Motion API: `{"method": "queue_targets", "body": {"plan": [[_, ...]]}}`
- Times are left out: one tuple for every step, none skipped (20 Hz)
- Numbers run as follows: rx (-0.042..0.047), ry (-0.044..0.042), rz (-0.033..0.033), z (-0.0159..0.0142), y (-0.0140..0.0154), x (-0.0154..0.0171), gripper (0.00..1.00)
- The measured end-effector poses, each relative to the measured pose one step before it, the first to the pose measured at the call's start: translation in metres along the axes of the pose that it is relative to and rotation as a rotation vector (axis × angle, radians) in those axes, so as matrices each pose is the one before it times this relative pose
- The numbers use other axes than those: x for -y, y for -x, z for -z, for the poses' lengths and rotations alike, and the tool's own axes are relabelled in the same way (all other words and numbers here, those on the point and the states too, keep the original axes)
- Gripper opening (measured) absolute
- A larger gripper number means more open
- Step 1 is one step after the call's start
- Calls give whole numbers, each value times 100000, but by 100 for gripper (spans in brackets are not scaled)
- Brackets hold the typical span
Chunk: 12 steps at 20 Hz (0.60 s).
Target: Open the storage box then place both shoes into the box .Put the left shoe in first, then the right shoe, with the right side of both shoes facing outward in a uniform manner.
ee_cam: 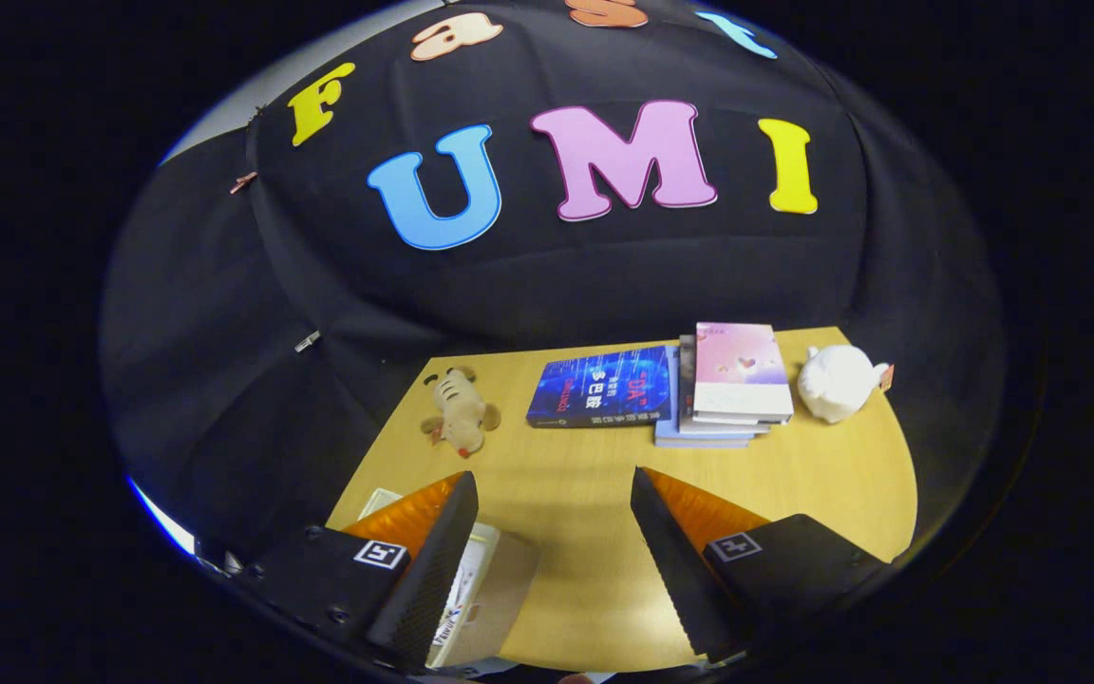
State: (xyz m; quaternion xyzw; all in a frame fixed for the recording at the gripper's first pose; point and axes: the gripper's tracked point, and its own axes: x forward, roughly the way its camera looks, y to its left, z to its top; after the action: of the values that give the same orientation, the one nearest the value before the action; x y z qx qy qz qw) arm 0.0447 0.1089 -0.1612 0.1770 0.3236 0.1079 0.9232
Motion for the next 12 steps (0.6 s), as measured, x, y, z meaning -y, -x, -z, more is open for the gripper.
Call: {"method": "queue_targets", "body": {"plan": [[1645, 1660, 598, -669, 773, 1082, 99], [1194, 1529, 591, -569, 395, 994, 99], [1138, 1504, 159, -325, 368, 809, 99], [1229, 1308, 202, -391, 374, 871, 99], [1501, 1418, 156, -250, 294, 797, 99], [1643, 1581, 793, -289, 373, 899, 99], [1452, 1573, 203, -272, 406, 901, 99], [1358, 1496, 366, -240, 471, 787, 99], [1339, 1445, 259, -149, 426, 687, 99], [1825, 1584, 154, -273, 480, 783, 99], [1894, 1726, 228, -250, 478, 750, 99], [1885, 1835, 262, -207, 509, 741, 99]]}}
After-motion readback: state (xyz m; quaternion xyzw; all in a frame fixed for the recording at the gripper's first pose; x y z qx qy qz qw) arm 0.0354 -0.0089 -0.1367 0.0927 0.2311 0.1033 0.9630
